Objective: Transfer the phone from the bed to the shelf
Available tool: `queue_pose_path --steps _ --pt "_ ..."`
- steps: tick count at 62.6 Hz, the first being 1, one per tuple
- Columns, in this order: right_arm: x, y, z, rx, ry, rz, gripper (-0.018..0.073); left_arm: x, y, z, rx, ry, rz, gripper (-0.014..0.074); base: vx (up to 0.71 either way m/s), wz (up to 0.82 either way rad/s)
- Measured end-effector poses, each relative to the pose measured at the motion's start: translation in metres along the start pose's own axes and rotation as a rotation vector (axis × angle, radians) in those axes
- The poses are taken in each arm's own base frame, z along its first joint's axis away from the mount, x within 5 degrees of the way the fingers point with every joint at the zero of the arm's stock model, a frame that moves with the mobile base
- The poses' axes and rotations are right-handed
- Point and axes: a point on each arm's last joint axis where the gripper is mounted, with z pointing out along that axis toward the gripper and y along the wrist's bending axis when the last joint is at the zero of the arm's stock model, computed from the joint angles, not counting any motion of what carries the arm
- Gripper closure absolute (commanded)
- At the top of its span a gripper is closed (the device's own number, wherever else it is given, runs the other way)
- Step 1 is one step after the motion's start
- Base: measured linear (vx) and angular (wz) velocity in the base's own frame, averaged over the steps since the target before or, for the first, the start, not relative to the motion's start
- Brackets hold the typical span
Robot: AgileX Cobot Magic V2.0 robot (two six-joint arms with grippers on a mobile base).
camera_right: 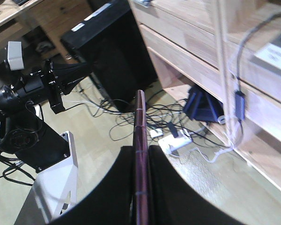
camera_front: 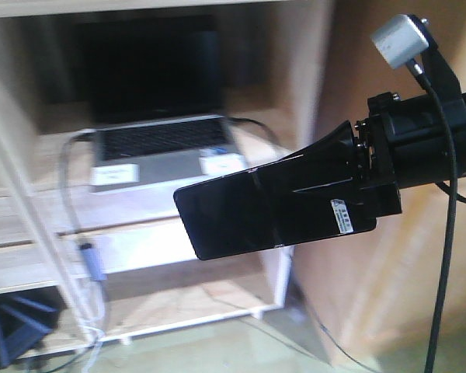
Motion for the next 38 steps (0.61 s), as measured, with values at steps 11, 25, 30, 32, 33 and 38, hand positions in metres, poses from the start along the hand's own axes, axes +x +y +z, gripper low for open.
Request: queue_pose_path --steps 11,25,30,32,33,38 --pt "0.0000 0.0000 0.0000 0.000 0.000 0.000 0.0561 0.0000 0.0000 0.0000 0.000 0.000 0.000 0.0595 0.23 0.56" --pt "0.0000 0.0000 0.0000 0.000 0.000 0.000 0.0561 0.0000 0.0000 0.0000 0.000 0.000 0.000 0.0595 0.20 0.42" --pt "0.0000 0.0000 0.0000 0.000 0.000 0.000 0.0561 0.0000 0.0000 0.0000 0.000 0.000 0.000 0.0595 0.19 0.25" --pt "0.0000 0.0000 0.0000 0.000 0.000 0.000 0.0561 0.0000 0.0000 0.0000 0.000 0.000 0.000 0.0595 0.18 0.18" --pt "0.0000 0.0000 0.0000 0.000 0.000 0.000 0.0561 0.0000 0.0000 0.0000 0.000 0.000 0.000 0.0595 0.18 0.17" --pt "0.0000 0.0000 0.0000 0.000 0.000 0.000 0.0561 0.0000 0.0000 0.0000 0.000 0.000 0.000 0.0595 0.18 0.09"
